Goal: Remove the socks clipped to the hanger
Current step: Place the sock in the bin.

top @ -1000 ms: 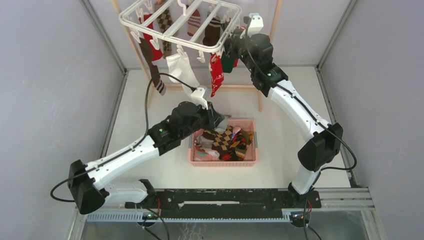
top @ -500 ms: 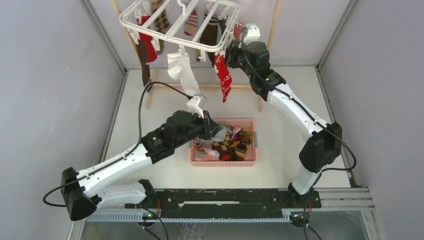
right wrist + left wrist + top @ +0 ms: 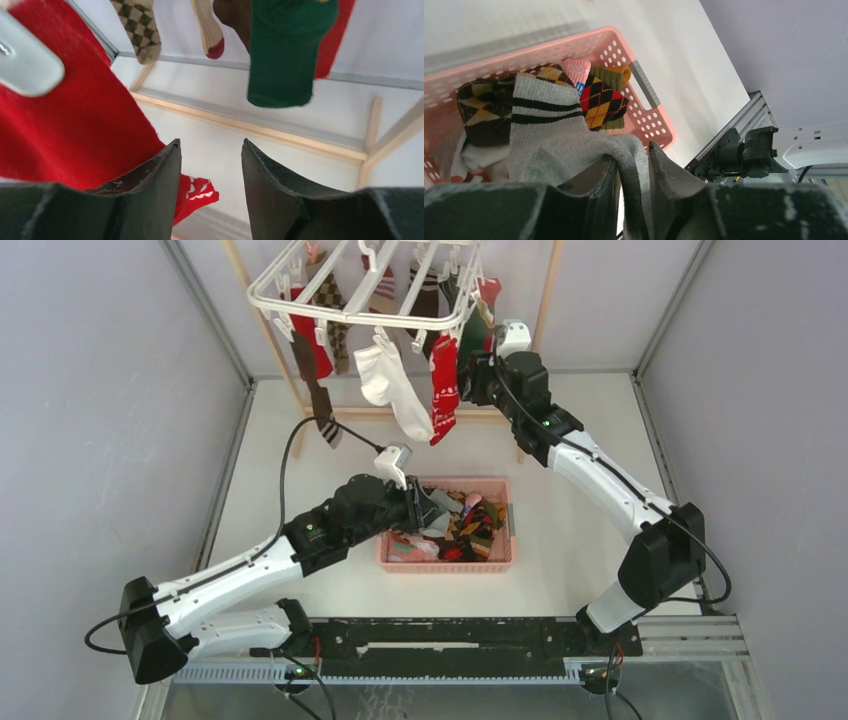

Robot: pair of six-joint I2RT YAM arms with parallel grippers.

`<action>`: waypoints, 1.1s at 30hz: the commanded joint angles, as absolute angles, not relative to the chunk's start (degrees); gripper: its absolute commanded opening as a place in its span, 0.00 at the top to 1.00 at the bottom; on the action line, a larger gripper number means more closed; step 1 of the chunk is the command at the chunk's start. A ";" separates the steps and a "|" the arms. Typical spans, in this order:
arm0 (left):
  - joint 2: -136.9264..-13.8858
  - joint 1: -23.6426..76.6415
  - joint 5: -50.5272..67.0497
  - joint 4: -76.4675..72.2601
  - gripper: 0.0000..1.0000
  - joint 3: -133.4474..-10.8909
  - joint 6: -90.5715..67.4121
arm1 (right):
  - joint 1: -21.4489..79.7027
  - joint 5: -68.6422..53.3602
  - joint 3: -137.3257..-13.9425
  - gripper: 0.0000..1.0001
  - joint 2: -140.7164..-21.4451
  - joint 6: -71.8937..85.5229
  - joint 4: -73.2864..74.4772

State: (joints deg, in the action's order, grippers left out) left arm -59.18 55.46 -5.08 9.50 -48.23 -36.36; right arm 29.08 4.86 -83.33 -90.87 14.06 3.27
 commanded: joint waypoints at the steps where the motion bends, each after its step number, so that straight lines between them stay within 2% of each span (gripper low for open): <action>1: -58.65 55.94 -3.47 5.81 0.67 -45.86 -38.39 | 27.80 6.43 -79.66 0.44 -84.83 15.49 1.96; 2: -58.89 55.90 -3.51 5.25 0.66 -45.36 -38.67 | 27.38 6.37 -78.60 0.44 -84.00 15.83 2.16; 3: -60.51 55.90 -4.04 4.20 0.59 -44.17 -38.85 | 25.46 5.51 -75.26 0.44 -81.60 17.27 2.44; 9: -67.29 55.69 -5.60 2.87 0.55 -44.13 -38.00 | 21.78 4.08 -71.50 0.43 -79.29 19.09 4.37; 13: -72.52 54.65 -4.86 1.41 0.47 -45.21 -37.51 | 19.93 4.04 -71.46 0.39 -79.77 19.49 7.10; 20: -79.94 52.40 -2.76 0.26 0.19 -49.18 -35.69 | 17.13 3.38 -71.46 0.36 -82.03 20.30 9.25; 22: -80.72 51.74 -3.28 0.95 0.04 -50.62 -34.97 | 16.30 2.90 -71.47 0.35 -83.06 20.68 9.57; 23: -80.78 51.39 -3.56 1.82 0.01 -51.55 -34.45 | 15.78 2.58 -71.46 0.35 -83.56 20.88 9.73; 33: -72.48 49.42 -17.99 18.26 0.00 -60.68 -29.62 | 10.56 0.62 -71.54 0.35 -91.15 23.45 10.71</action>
State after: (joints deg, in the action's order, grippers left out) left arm -77.06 50.39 -9.74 11.31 -53.63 -32.95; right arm 12.29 1.32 -71.24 -88.49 21.15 10.72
